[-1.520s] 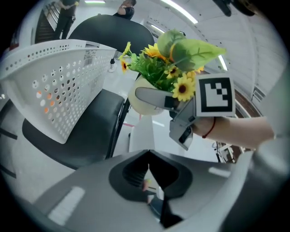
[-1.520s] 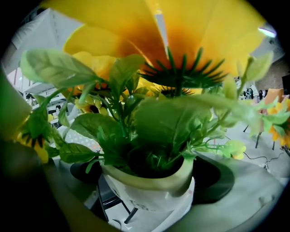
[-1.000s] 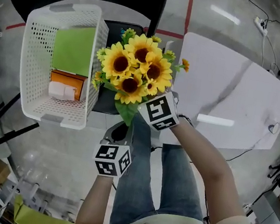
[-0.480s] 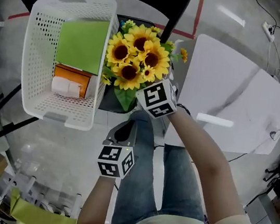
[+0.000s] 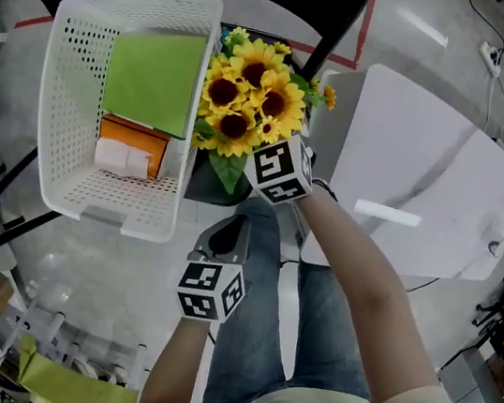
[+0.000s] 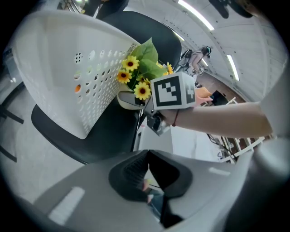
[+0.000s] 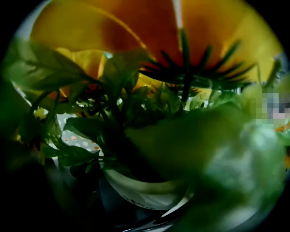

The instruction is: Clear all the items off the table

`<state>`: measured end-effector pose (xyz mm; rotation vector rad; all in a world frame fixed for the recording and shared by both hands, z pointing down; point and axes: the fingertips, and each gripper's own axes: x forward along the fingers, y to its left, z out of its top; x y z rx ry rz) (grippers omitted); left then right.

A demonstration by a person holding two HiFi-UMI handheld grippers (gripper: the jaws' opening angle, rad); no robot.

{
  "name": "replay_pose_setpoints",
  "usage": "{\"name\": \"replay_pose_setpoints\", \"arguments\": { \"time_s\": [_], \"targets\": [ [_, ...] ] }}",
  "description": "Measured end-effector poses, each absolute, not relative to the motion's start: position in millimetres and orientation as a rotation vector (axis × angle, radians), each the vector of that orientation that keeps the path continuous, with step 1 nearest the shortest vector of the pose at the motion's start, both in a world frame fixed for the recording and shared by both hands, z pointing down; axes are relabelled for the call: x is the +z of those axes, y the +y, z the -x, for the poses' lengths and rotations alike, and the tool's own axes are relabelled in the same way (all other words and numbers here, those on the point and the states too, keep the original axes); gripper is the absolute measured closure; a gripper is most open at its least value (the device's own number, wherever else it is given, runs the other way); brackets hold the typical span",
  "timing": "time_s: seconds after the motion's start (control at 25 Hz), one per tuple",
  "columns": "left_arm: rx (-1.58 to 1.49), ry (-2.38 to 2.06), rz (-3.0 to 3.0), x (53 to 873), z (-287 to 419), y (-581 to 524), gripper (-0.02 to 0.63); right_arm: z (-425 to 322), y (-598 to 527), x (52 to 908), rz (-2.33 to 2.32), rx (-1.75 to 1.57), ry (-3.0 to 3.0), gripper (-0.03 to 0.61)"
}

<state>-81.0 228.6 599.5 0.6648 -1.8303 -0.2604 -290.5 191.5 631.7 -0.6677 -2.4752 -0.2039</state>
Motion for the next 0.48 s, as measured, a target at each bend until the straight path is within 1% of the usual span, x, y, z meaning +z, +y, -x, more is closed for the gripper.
{"name": "replay_pose_setpoints", "arguments": {
  "time_s": [0.48],
  "targets": [
    [-0.277, -1.815, -0.646, 607.5, 83.3, 237.9, 0.604, 288.7, 195.3, 655.7, 0.549, -0.209, -2.482, -0.017]
  ]
}}
